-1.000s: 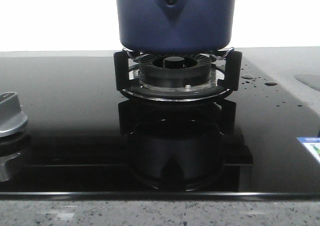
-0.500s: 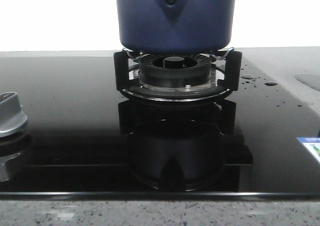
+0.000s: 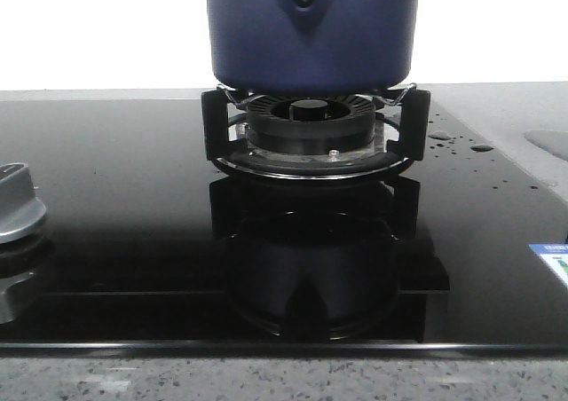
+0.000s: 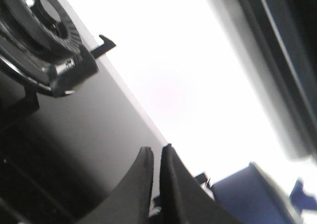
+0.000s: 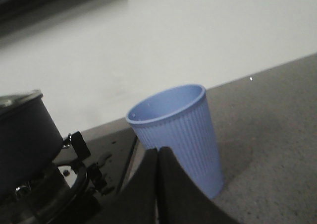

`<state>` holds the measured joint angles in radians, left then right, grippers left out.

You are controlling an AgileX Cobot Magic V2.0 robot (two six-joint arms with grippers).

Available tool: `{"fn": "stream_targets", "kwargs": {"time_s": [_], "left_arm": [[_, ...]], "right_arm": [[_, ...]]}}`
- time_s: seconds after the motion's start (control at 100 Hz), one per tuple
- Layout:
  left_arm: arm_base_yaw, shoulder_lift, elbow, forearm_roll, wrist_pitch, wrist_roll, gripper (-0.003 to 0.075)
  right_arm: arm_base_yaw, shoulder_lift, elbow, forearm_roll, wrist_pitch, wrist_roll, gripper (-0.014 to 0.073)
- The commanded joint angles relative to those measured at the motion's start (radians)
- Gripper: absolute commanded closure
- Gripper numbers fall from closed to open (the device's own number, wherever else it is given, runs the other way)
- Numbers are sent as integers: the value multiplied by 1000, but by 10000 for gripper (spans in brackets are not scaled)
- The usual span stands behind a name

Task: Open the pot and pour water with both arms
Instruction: 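Move the left gripper to the blue knob on the pot lid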

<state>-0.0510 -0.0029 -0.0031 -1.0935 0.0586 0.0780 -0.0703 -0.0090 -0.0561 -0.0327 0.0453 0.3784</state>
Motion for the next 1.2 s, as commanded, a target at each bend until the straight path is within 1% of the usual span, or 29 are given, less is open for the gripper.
{"fn": "stream_targets", "kwargs": {"time_s": [0.0,0.01,0.11,0.18,0.23,0.37,0.42,0.49,0.56,0.57,0.61,0.7,0.71,0.74,0.76,0.83,0.89,0.94,1.05,1.09,1.13,1.19], "left_arm": [[-8,-22,-58,63,59,64,741],[-8,-20,-70,82,76,75,741],[-8,31,-163,196,217,124,741],[-8,106,-237,254,333,153,740],[-8,165,-277,266,393,181,740],[-8,352,-400,268,577,325,740],[-8,427,-438,244,631,385,740],[-35,499,-481,154,666,482,740],[-67,563,-518,20,711,615,740],[-73,569,-525,-8,723,642,740],[-86,608,-547,-93,765,717,740],[-106,691,-592,-239,853,845,740],[-106,698,-600,-259,867,863,740],[-106,722,-616,-300,894,897,740],[-106,740,-628,-328,915,922,740],[-108,800,-671,-407,961,992,740],[-109,847,-713,-450,977,1059,740],[-109,883,-746,-457,977,1120,740],[-109,958,-818,-456,998,1278,724],[-109,979,-844,-458,1008,1334,693],[-112,1003,-868,-458,1011,1372,644],[-124,1039,-899,-458,1009,1438,554]], "right_arm": [[1,8,-138,-1,140,6,658],[1,11,-138,-2,140,6,658],[1,76,-260,-6,362,-28,658],[1,147,-339,-6,494,-48,658],[1,186,-386,-6,585,-59,659],[5,297,-529,3,813,-74,662],[19,318,-558,16,861,-74,665],[48,336,-594,58,916,-83,665],[81,347,-620,145,963,-110,665],[88,349,-625,177,966,-117,665],[108,351,-633,236,984,-128,665],[166,358,-640,381,980,-166,665],[175,359,-640,418,977,-172,665],[193,360,-640,451,965,-185,665],[207,362,-640,492,953,-202,665],[251,362,-642,563,886,-280,665],[283,362,-642,575,805,-353,665],[304,362,-642,561,736,-409,665],[313,362,-642,547,579,-517,664],[313,362,-642,547,543,-565,653],[313,364,-642,543,512,-607,631],[313,367,-642,532,481,-627,557]]}}
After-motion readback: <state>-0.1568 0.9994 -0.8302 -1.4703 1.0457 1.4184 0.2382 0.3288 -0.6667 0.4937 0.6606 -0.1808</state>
